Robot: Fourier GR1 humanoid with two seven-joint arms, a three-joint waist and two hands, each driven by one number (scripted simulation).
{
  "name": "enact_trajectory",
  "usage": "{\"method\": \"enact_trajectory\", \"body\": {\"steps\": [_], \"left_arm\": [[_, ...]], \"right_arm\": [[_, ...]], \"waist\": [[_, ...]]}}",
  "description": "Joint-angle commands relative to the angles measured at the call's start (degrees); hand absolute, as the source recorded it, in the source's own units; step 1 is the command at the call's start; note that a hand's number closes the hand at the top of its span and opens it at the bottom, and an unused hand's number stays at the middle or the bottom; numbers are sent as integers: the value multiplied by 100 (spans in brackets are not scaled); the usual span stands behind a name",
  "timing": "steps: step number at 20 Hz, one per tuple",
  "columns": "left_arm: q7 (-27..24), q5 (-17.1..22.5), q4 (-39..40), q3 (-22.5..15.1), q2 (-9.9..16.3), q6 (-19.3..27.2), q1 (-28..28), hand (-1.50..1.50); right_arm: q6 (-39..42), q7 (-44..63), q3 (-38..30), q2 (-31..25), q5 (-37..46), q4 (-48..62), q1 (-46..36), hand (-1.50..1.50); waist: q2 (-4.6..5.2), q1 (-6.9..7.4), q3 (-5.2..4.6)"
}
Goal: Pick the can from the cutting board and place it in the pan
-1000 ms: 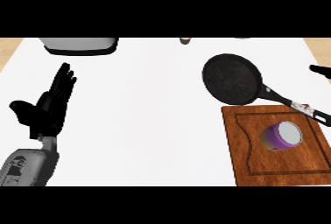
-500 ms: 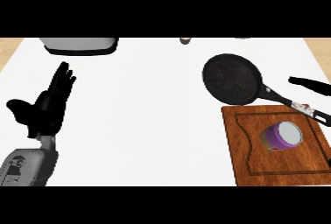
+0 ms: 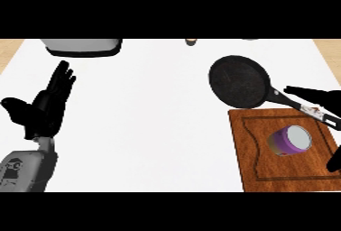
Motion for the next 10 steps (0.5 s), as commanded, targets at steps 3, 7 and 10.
{"method": "enact_trajectory", "body": {"steps": [3, 7, 10], "left_arm": [[-451, -276, 349, -81, -355, 105, 66, 0], [-365, -315, 133, -3, -377, -10, 223, 0], [-443, -379, 325, 70, -414, -50, 111, 0]], "right_arm": [[-192, -430, 338, 72, 870, 477, 86, -150], [152, -530, 114, 210, 899, 469, -89, -150], [-100, -522, 299, 485, 1318, 540, -27, -150]], "waist": [[7, -4, 1], [-2, -6, 0], [-1, -13, -1]]}}
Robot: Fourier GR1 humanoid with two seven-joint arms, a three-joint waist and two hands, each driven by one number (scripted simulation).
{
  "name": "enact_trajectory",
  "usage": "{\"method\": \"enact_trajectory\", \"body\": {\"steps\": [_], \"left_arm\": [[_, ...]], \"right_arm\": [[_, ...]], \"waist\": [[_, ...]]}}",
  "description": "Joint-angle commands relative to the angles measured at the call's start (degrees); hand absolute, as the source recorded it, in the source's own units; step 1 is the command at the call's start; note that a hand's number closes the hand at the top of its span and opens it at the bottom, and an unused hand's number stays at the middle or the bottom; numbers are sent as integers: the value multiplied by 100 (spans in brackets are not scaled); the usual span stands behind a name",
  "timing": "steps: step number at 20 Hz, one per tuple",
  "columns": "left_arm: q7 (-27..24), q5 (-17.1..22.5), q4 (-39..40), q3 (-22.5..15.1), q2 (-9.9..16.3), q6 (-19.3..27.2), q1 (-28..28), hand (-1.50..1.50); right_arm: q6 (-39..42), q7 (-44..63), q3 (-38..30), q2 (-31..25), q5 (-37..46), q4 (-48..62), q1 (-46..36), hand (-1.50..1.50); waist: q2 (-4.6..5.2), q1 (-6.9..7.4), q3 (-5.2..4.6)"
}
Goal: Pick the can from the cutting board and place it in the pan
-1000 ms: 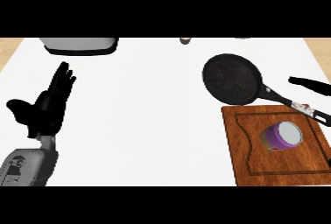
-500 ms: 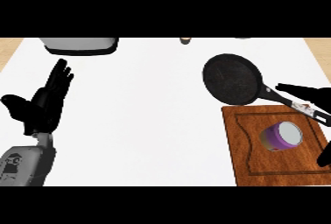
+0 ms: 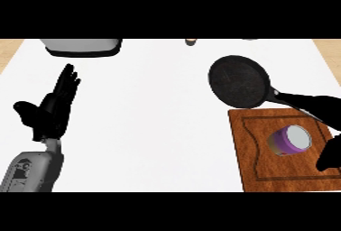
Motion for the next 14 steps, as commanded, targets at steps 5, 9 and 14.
{"method": "enact_trajectory", "body": {"steps": [5, 9, 14], "left_arm": [[266, -120, -513, 85, -11, -94, 300, 0], [322, -244, -562, 12, -222, 14, 190, 0], [-153, -92, 244, 391, -22, -386, -94, 0]], "right_arm": [[62, 122, 290, 471, 718, 205, -154, -150], [254, -168, 211, 381, 857, 216, 19, -150], [107, -408, 360, 638, 1223, 878, -314, -150]], "waist": [[-4, 12, -1], [-7, -8, -1], [4, -2, -2]]}}
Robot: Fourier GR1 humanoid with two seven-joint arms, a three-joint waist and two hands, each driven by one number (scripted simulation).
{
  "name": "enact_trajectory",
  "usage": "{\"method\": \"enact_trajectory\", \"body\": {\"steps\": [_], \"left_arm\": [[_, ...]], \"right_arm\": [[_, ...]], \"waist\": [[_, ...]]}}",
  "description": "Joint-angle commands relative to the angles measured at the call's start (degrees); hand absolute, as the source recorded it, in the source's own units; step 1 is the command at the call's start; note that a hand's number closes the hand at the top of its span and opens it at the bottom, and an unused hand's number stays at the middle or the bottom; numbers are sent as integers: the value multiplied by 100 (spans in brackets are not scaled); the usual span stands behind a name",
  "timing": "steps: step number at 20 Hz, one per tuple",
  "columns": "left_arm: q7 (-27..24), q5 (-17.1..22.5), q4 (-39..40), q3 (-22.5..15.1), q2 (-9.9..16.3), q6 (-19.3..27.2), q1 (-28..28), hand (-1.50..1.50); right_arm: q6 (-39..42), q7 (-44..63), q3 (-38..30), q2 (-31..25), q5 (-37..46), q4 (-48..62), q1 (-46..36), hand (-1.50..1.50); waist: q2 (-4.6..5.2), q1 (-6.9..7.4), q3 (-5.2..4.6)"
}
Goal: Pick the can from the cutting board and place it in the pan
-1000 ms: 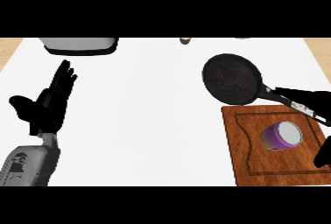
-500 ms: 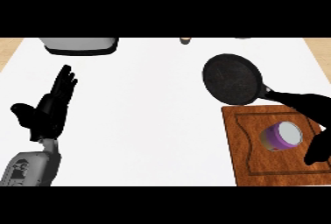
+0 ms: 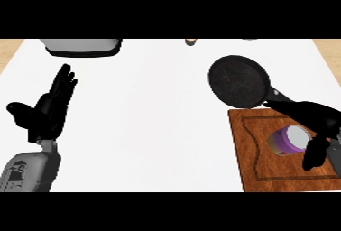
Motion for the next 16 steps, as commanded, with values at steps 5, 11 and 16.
{"method": "enact_trajectory", "body": {"steps": [5, 11, 16], "left_arm": [[-122, -264, 36, -138, -289, 179, 40, 0], [-390, -16, 291, 289, 36, -302, 132, 0], [-120, -149, -25, 146, -169, -78, 156, 0]], "right_arm": [[-76, -895, 399, -26, 363, 144, -51, 150], [-281, -1309, 111, -120, 551, -195, 464, 150], [-547, -1260, -408, -11, 492, -390, 440, 150]], "waist": [[1, 13, 0], [-6, -21, -2], [-12, -42, -2]]}}
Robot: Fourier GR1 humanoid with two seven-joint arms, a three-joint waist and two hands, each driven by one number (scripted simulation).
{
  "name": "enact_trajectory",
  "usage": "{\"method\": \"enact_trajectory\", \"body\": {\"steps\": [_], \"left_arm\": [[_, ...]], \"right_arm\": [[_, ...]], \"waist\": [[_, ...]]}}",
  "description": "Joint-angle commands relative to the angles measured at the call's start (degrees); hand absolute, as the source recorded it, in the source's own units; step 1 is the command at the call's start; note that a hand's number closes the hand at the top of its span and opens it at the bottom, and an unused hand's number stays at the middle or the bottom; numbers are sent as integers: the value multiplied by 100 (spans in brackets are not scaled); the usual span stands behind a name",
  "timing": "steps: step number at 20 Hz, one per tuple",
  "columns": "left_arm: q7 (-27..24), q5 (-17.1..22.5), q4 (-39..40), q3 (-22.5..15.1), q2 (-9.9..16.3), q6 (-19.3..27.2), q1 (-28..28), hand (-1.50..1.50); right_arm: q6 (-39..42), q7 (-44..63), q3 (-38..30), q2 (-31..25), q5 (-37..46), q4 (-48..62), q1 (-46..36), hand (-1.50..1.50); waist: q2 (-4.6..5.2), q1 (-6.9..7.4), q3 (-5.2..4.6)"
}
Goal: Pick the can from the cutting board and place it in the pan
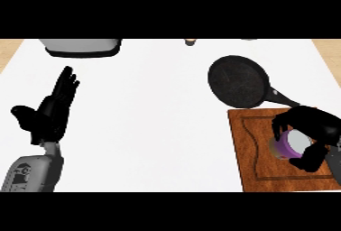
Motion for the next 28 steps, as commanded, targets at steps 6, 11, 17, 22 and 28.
{"method": "enact_trajectory", "body": {"steps": [6, 11, 17, 22, 28], "left_arm": [[91, 28, 19, -75, -4, -110, -112, 0], [146, 25, 91, -104, 21, -165, -321, 0], [177, -54, 158, -166, -89, -51, -494, 0], [-239, 45, 474, -10, 3, -239, -321, 0], [-180, -66, 296, 20, -62, -5, -186, 0]], "right_arm": [[-1020, 3500, 929, 3149, 956, -457, -377, 150], [-2623, 4917, 1730, 3203, 1550, -801, -1129, 150], [-4016, 7015, 2782, 3220, 1430, -663, -2068, 150], [-4724, 7946, 2818, 3223, 1362, -91, -3071, 150], [-5768, 7103, 1645, 3224, 1135, 360, -3141, 150]], "waist": [[-12, 255, -25], [-14, 330, -7], [19, 355, -1], [38, 230, -4], [37, 120, 4]]}}
